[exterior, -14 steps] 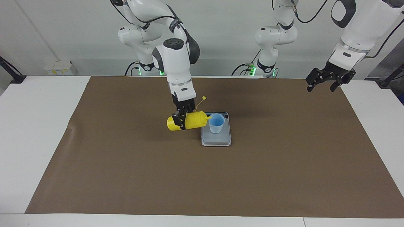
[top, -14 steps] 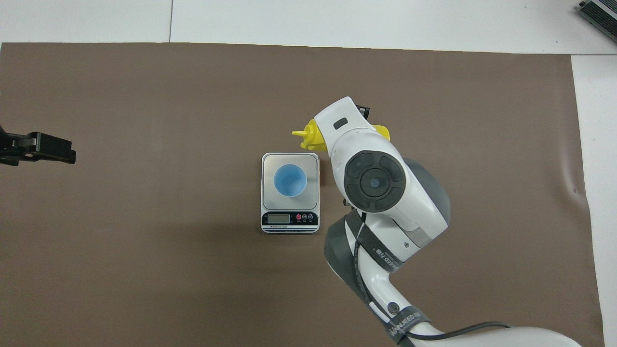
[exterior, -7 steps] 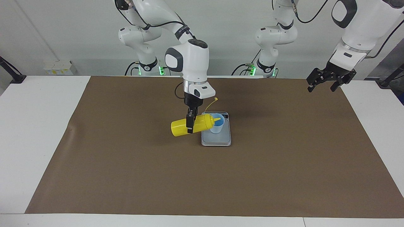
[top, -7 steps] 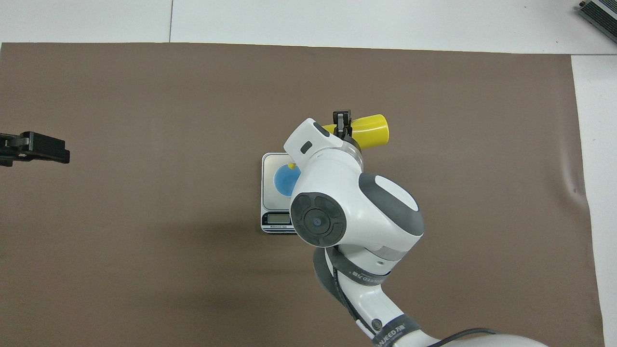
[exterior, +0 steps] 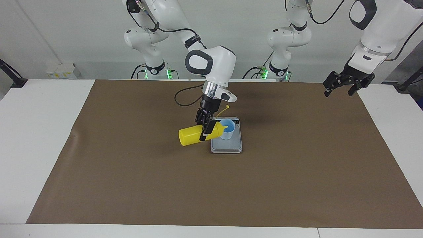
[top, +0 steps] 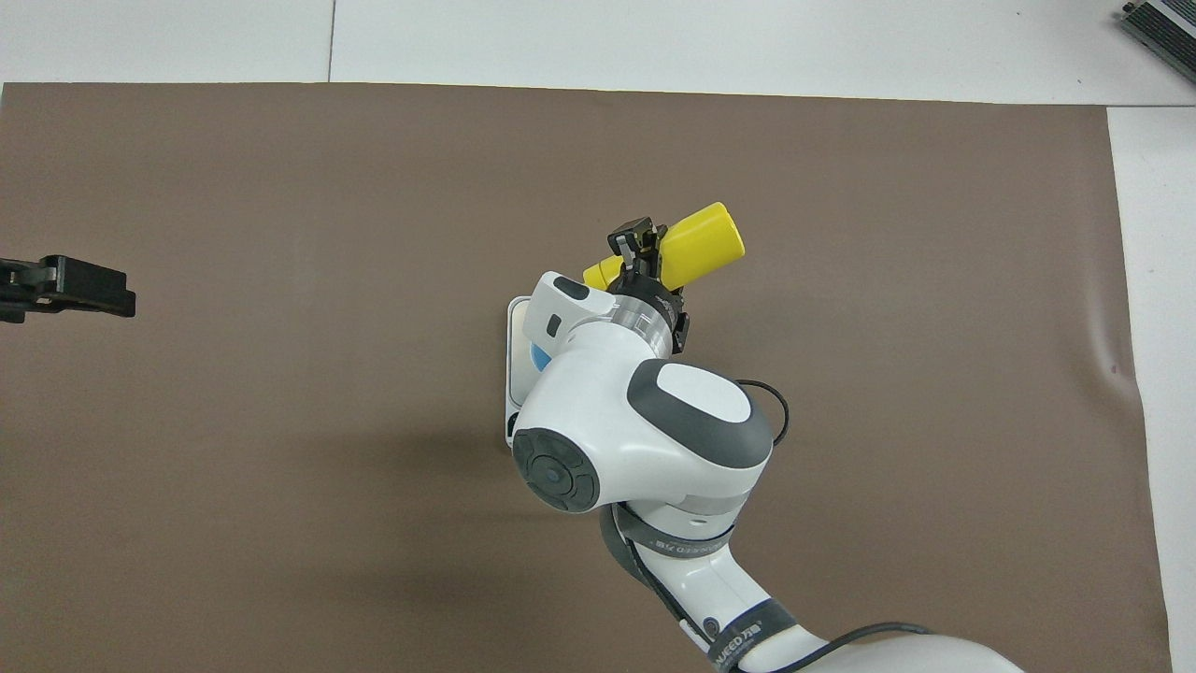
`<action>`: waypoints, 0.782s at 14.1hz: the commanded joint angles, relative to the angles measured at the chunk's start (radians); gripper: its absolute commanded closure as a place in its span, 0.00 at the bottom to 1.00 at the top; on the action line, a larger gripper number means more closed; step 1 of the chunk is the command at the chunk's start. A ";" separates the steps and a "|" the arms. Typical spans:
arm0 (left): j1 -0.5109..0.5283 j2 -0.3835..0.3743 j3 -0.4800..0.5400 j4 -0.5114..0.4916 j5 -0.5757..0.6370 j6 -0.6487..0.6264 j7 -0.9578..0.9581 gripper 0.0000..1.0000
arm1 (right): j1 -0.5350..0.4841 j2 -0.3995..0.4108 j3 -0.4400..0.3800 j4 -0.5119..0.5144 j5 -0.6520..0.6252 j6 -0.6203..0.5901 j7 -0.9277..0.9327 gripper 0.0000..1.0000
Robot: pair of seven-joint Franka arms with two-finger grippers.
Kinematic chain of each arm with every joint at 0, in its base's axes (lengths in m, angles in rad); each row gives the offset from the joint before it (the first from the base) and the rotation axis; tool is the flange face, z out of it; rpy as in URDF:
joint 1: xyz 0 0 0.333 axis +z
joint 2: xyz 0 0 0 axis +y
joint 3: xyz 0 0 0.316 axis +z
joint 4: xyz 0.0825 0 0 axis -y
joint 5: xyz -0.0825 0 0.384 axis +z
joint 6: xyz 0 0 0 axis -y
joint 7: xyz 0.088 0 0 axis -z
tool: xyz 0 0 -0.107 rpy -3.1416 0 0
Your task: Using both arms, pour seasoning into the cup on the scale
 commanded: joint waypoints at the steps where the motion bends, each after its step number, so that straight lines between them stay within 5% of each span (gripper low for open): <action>1: 0.004 -0.027 -0.002 -0.034 0.017 0.010 -0.011 0.00 | 0.004 0.004 0.002 -0.023 -0.100 0.001 -0.097 1.00; 11: 0.003 -0.027 -0.002 -0.034 0.017 0.010 -0.011 0.00 | 0.007 0.005 0.002 -0.036 -0.112 0.005 -0.131 1.00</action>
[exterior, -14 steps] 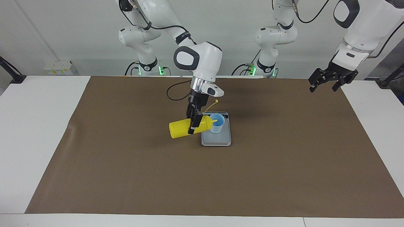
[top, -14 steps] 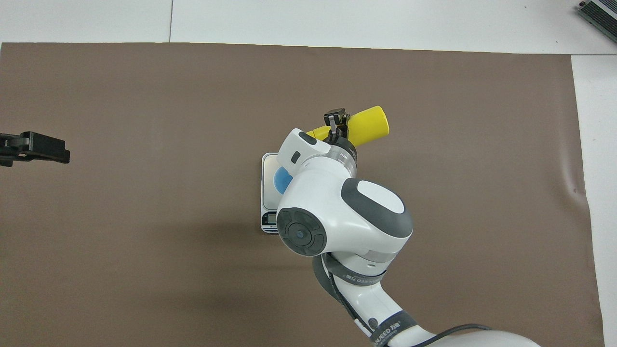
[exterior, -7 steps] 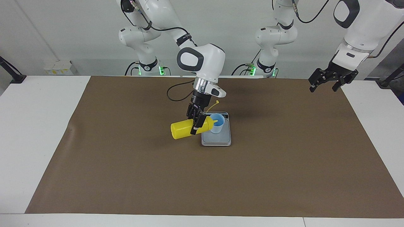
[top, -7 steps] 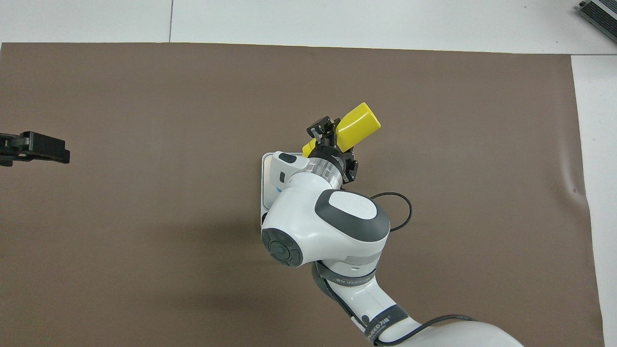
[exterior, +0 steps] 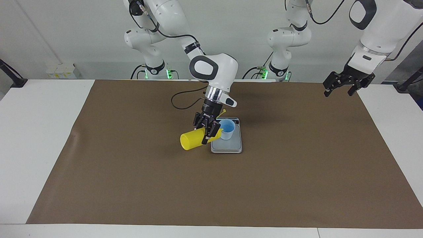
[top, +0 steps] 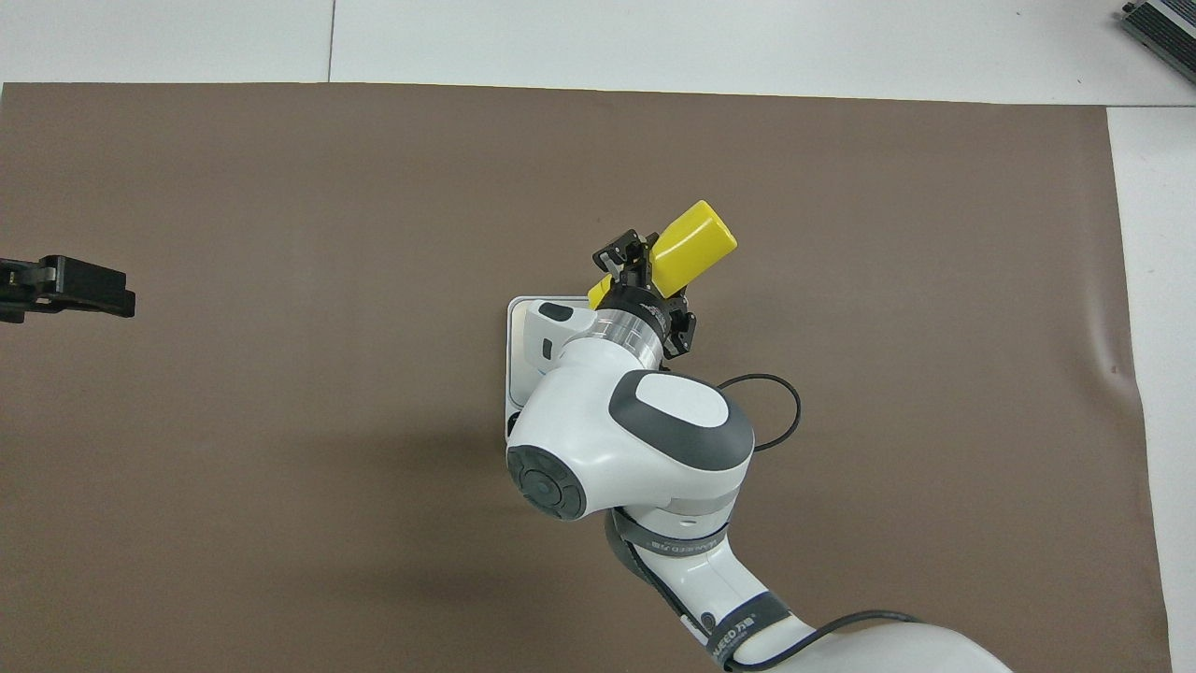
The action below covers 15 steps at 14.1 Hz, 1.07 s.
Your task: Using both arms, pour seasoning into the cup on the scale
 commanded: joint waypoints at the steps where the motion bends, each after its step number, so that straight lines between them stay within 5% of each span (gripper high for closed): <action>1: 0.004 -0.027 -0.002 -0.034 0.017 0.010 -0.010 0.00 | -0.001 -0.014 0.002 -0.012 -0.035 0.003 -0.014 1.00; 15: 0.004 -0.027 -0.002 -0.034 0.017 0.010 -0.011 0.00 | -0.012 -0.014 0.002 -0.001 -0.032 0.025 -0.033 1.00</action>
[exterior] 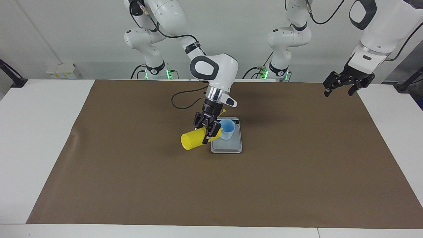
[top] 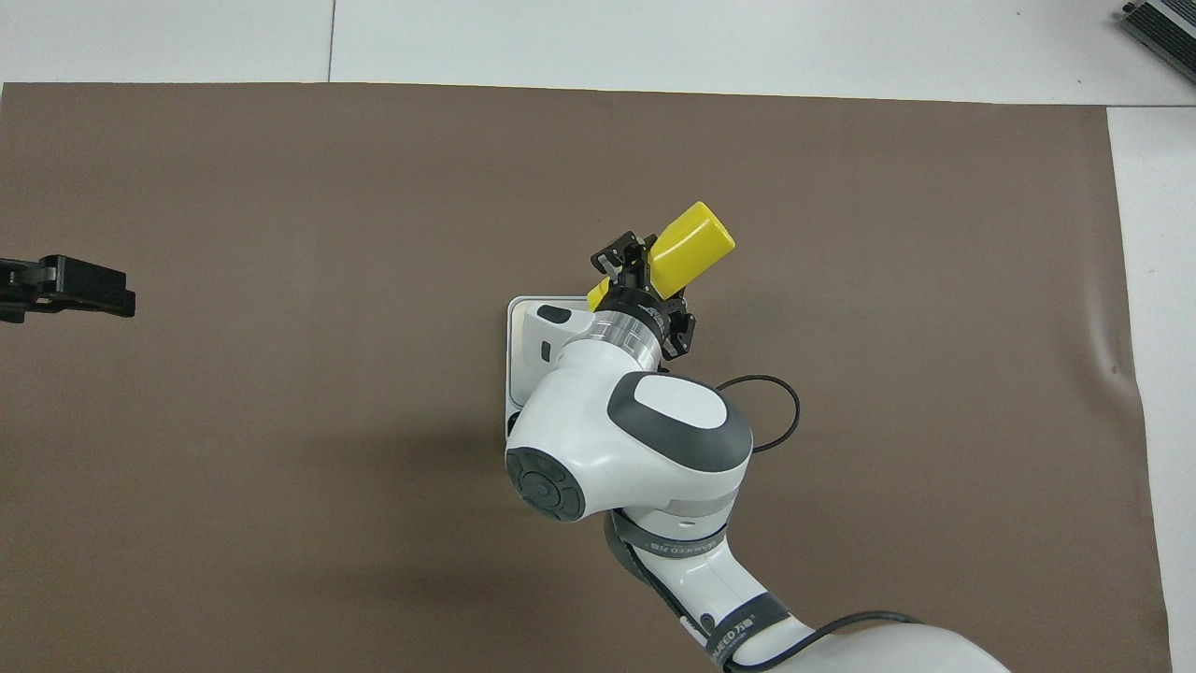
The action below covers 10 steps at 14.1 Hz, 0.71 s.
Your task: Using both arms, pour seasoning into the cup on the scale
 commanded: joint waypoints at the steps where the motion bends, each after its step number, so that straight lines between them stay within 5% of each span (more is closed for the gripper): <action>1: 0.004 -0.027 -0.002 -0.034 0.017 0.010 -0.010 0.00 | -0.014 -0.015 0.003 -0.001 -0.032 0.023 -0.023 1.00; 7: 0.004 -0.027 -0.002 -0.034 0.017 0.010 -0.010 0.00 | -0.019 -0.032 0.006 -0.005 -0.009 0.043 -0.020 1.00; 10: 0.004 -0.027 -0.002 -0.034 0.017 0.010 -0.010 0.00 | -0.034 -0.058 0.006 -0.005 0.121 0.069 -0.014 1.00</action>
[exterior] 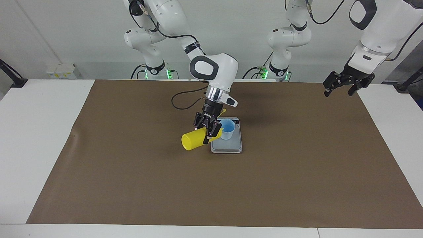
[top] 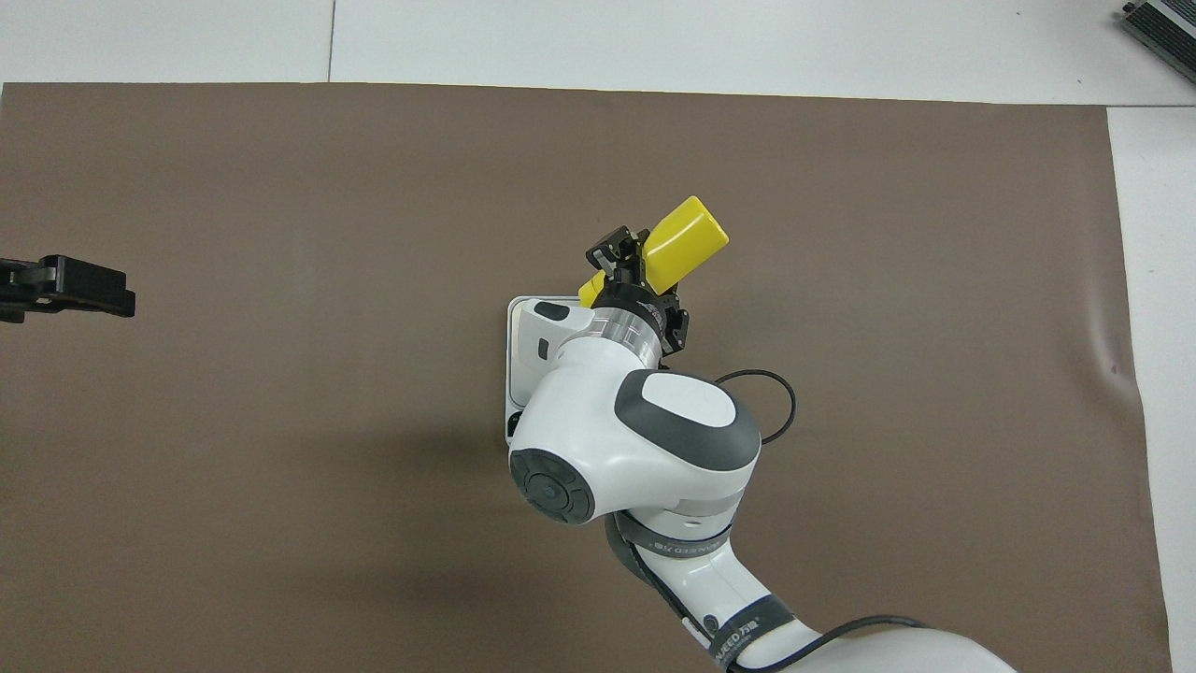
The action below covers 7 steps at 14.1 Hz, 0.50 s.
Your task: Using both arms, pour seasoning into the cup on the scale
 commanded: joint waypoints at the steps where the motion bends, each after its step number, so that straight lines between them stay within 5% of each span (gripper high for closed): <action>1: 0.004 -0.027 -0.002 -0.034 0.017 0.010 -0.010 0.00 | -0.038 -0.056 0.007 -0.013 0.098 0.020 -0.018 1.00; 7: 0.004 -0.027 -0.002 -0.034 0.017 0.010 -0.010 0.00 | -0.097 -0.219 0.007 -0.088 0.407 0.007 -0.048 1.00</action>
